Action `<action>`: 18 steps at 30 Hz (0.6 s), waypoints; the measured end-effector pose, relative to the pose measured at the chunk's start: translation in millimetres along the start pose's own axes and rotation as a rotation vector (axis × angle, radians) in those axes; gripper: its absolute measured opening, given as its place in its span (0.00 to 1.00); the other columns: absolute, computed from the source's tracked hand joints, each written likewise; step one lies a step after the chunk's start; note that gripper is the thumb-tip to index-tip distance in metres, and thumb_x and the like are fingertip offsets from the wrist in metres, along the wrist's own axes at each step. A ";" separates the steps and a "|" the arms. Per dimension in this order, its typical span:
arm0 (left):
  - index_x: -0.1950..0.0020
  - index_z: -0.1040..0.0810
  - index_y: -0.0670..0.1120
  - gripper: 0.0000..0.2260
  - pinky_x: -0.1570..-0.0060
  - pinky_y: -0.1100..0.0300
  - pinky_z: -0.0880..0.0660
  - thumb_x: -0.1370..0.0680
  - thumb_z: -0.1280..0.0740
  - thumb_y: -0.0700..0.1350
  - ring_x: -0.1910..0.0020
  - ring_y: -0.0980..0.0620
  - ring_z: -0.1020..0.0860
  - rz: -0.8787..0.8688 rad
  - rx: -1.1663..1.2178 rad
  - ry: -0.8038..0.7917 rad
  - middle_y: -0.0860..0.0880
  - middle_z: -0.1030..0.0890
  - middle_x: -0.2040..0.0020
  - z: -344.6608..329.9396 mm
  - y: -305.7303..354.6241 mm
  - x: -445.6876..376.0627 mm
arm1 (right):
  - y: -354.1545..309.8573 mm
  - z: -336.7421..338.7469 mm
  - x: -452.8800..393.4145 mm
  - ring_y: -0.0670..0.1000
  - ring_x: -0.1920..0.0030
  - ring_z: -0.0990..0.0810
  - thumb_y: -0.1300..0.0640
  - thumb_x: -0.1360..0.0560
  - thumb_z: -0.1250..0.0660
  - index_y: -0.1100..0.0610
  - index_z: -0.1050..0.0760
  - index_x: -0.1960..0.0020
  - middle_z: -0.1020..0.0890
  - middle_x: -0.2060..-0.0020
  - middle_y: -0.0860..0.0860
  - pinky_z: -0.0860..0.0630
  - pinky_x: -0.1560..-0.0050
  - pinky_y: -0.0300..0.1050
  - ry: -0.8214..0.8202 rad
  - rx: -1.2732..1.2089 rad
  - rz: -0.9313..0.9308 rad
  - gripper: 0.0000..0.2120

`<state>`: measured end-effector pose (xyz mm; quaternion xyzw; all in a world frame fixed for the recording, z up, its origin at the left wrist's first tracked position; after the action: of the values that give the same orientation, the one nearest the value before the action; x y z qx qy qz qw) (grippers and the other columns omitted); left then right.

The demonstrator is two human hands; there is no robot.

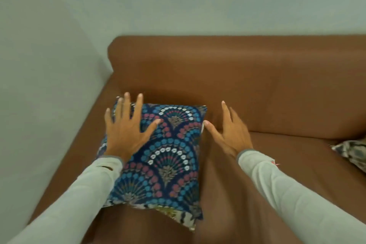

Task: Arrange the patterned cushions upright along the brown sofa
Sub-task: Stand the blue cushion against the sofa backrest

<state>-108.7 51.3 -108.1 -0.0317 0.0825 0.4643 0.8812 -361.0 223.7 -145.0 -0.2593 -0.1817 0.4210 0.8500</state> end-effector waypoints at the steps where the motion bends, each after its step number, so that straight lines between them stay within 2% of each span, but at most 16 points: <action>1: 0.13 0.40 0.48 0.48 0.24 0.29 0.36 0.24 0.49 0.77 0.18 0.32 0.34 0.128 0.072 -0.058 0.34 0.37 0.16 -7.9 -31.6 5.5 | -12.1 -19.5 -1.0 0.60 0.15 0.42 0.22 0.24 0.42 0.50 0.56 0.12 0.43 0.14 0.58 0.39 0.18 0.63 -0.097 -0.144 -0.082 0.52; 3: 0.12 0.45 0.49 0.55 0.22 0.32 0.35 0.30 0.50 0.83 0.19 0.32 0.35 0.380 0.294 -0.212 0.35 0.37 0.16 -24.4 -80.1 17.5 | -30.1 -56.8 -4.4 0.60 0.16 0.39 0.24 0.27 0.33 0.51 0.57 0.12 0.40 0.15 0.54 0.37 0.19 0.62 -0.227 -0.420 -0.272 0.58; 4: 0.12 0.46 0.51 0.57 0.21 0.33 0.36 0.32 0.49 0.85 0.19 0.32 0.34 0.495 0.437 -0.286 0.37 0.37 0.16 -30.8 -94.1 22.8 | -36.4 -72.1 -5.4 0.60 0.18 0.35 0.22 0.32 0.30 0.50 0.55 0.13 0.35 0.17 0.53 0.35 0.19 0.62 -0.243 -0.529 -0.354 0.62; 6: 0.14 0.41 0.55 0.51 0.21 0.38 0.35 0.29 0.43 0.84 0.21 0.35 0.30 0.643 0.698 -0.371 0.42 0.30 0.18 -40.7 -100.0 32.1 | -43.2 -95.4 -5.2 0.60 0.24 0.26 0.22 0.40 0.27 0.48 0.47 0.14 0.26 0.23 0.51 0.29 0.23 0.62 -0.206 -0.685 -0.432 0.63; 7: 0.16 0.37 0.55 0.46 0.22 0.40 0.33 0.27 0.40 0.80 0.24 0.36 0.27 0.667 0.778 -0.348 0.44 0.26 0.21 -44.7 -96.7 35.6 | -43.7 -102.0 -3.9 0.59 0.26 0.24 0.25 0.38 0.24 0.47 0.43 0.16 0.23 0.26 0.50 0.27 0.24 0.62 -0.165 -0.740 -0.440 0.59; 10: 0.20 0.32 0.56 0.42 0.28 0.41 0.25 0.27 0.35 0.78 0.33 0.42 0.19 0.610 0.881 -0.209 0.50 0.18 0.31 -41.7 -75.8 38.0 | -36.2 -98.1 4.1 0.55 0.31 0.21 0.39 0.26 0.23 0.47 0.39 0.18 0.21 0.33 0.47 0.25 0.27 0.59 -0.016 -0.831 -0.411 0.43; 13: 0.18 0.34 0.57 0.37 0.30 0.53 0.24 0.24 0.29 0.68 0.35 0.56 0.19 0.443 0.986 -0.113 0.59 0.19 0.33 -30.2 -31.4 31.2 | -12.1 -66.2 18.2 0.50 0.32 0.20 0.38 0.24 0.25 0.46 0.40 0.17 0.20 0.33 0.44 0.25 0.28 0.52 0.195 -0.825 -0.305 0.42; 16: 0.12 0.45 0.57 0.43 0.35 0.75 0.30 0.22 0.27 0.61 0.34 0.77 0.27 0.265 1.056 -0.085 0.67 0.27 0.26 -27.7 39.6 17.5 | 34.2 -14.7 27.4 0.32 0.38 0.20 0.32 0.28 0.30 0.48 0.39 0.17 0.19 0.34 0.43 0.25 0.36 0.31 0.398 -0.769 -0.221 0.45; 17: 0.12 0.50 0.58 0.46 0.37 0.79 0.31 0.22 0.27 0.61 0.35 0.80 0.29 0.222 1.077 -0.101 0.68 0.29 0.26 -32.2 65.5 12.9 | 52.2 5.0 29.0 0.29 0.40 0.21 0.32 0.28 0.31 0.49 0.39 0.17 0.19 0.34 0.44 0.26 0.39 0.26 0.443 -0.737 -0.199 0.45; 18: 0.12 0.54 0.59 0.48 0.37 0.78 0.31 0.23 0.27 0.62 0.34 0.79 0.28 0.188 1.100 -0.123 0.68 0.30 0.24 -36.5 91.4 9.2 | 71.1 24.0 29.7 0.31 0.40 0.20 0.32 0.28 0.32 0.50 0.39 0.17 0.19 0.33 0.46 0.26 0.40 0.25 0.478 -0.702 -0.185 0.45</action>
<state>-183.1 105.8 -143.7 0.4672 0.2634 0.4305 0.7260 -400.6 291.0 -165.4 -0.6054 -0.1345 0.1838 0.7626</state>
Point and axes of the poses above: each hand's wrist, its own x-axis away from the middle knuckle, its own z-axis out of the back of the hand, y = z × x, the point moved 2 cm from there along -x, towards the middle knuckle
